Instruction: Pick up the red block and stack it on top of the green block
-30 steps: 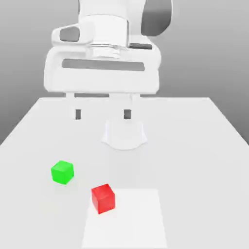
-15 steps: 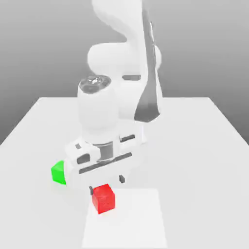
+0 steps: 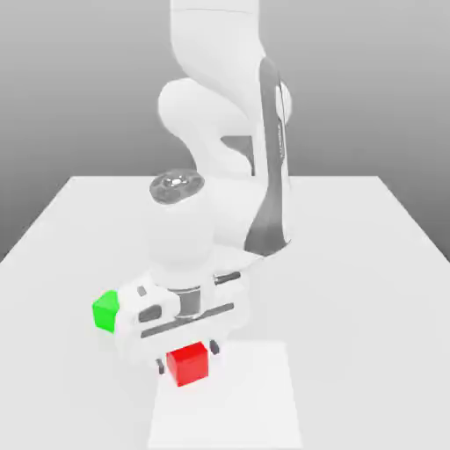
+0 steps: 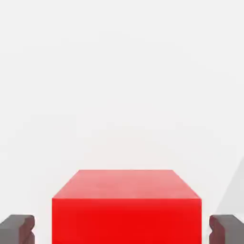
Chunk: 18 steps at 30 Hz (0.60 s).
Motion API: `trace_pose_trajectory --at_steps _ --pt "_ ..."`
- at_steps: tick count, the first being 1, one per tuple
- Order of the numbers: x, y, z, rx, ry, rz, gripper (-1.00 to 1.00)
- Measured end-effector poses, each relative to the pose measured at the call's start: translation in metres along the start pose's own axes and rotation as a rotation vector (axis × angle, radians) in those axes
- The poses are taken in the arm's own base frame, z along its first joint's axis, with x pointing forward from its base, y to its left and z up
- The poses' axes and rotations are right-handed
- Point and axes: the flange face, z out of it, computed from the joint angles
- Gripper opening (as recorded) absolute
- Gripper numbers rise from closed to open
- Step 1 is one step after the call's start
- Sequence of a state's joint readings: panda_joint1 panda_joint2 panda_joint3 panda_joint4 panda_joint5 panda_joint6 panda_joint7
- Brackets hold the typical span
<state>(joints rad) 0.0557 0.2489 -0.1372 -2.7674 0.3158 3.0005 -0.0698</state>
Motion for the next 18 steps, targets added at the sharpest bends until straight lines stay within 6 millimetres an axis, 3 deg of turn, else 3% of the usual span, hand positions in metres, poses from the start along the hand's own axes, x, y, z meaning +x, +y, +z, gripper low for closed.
trace_pose_trajectory --at_steps 8,18 --pt "0.000 -0.003 -0.005 0.026 -0.026 0.003 -1.00" --pt "0.001 -0.006 -0.039 0.046 -0.037 0.000 -1.00"
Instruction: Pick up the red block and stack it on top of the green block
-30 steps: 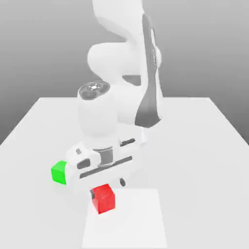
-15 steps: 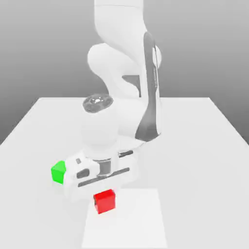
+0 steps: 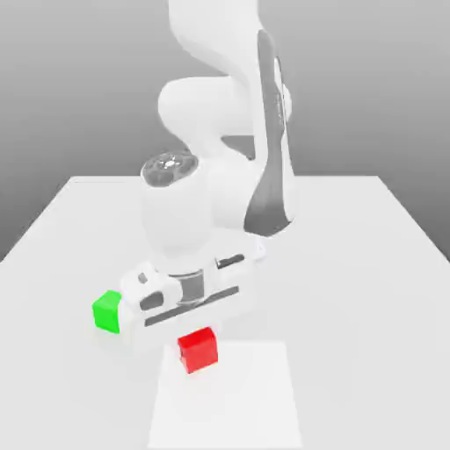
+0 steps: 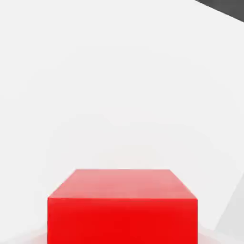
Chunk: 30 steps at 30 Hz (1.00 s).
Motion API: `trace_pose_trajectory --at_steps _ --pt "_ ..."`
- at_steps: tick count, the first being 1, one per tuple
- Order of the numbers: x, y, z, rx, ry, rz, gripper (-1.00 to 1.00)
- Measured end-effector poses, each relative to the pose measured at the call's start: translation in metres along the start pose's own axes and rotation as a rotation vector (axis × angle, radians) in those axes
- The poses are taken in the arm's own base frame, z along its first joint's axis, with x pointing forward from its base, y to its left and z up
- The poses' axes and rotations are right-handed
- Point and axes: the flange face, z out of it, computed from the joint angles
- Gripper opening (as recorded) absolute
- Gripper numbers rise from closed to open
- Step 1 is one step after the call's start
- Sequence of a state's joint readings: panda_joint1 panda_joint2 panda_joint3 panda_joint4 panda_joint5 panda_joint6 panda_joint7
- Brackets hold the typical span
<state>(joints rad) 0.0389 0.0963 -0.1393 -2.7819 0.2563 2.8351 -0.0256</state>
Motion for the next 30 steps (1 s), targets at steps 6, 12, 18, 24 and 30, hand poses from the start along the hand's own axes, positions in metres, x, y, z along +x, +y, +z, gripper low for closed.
trace_pose_trajectory --at_steps 6,12,18,24,30 --pt "-0.002 0.006 -0.026 -0.044 0.037 0.004 -1.00" --pt "-0.015 0.070 -0.053 -0.075 0.060 0.211 -1.00" --pt "-0.045 0.133 -0.070 -0.070 0.067 0.454 -1.00" --pt "-0.082 0.176 -0.070 -0.035 0.061 0.670 -1.00" --pt "-0.080 0.176 -0.034 0.000 0.048 0.686 -1.00"
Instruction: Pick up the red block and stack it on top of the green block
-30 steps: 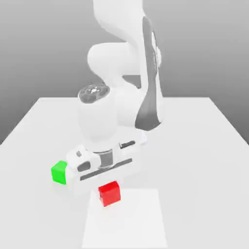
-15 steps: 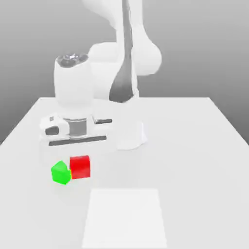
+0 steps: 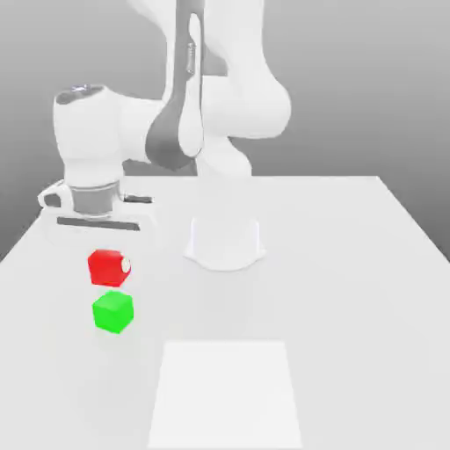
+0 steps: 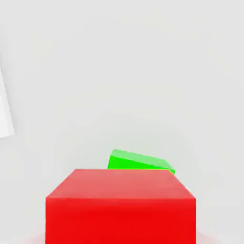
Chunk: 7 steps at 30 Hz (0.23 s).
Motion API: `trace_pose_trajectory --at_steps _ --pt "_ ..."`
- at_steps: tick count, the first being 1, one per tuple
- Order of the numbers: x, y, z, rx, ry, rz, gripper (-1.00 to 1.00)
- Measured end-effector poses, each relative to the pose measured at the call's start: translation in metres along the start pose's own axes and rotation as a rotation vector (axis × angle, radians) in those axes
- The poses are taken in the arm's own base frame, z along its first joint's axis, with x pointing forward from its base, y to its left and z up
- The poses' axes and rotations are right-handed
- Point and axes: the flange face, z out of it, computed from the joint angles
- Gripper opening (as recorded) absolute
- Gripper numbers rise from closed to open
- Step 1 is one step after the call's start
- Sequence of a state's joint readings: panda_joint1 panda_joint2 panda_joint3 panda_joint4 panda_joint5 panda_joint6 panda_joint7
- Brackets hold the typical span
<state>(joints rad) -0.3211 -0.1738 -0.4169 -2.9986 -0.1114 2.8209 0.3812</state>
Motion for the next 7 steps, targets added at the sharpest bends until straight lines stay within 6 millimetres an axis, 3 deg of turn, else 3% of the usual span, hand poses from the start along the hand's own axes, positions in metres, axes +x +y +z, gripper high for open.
trace_pose_trajectory --at_steps 3,4,7 --pt "0.000 0.004 0.019 -0.012 0.011 0.004 -1.00" --pt "0.000 0.006 0.025 -0.021 0.018 0.006 1.00" --pt "0.000 0.006 0.025 -0.021 0.018 0.006 1.00"
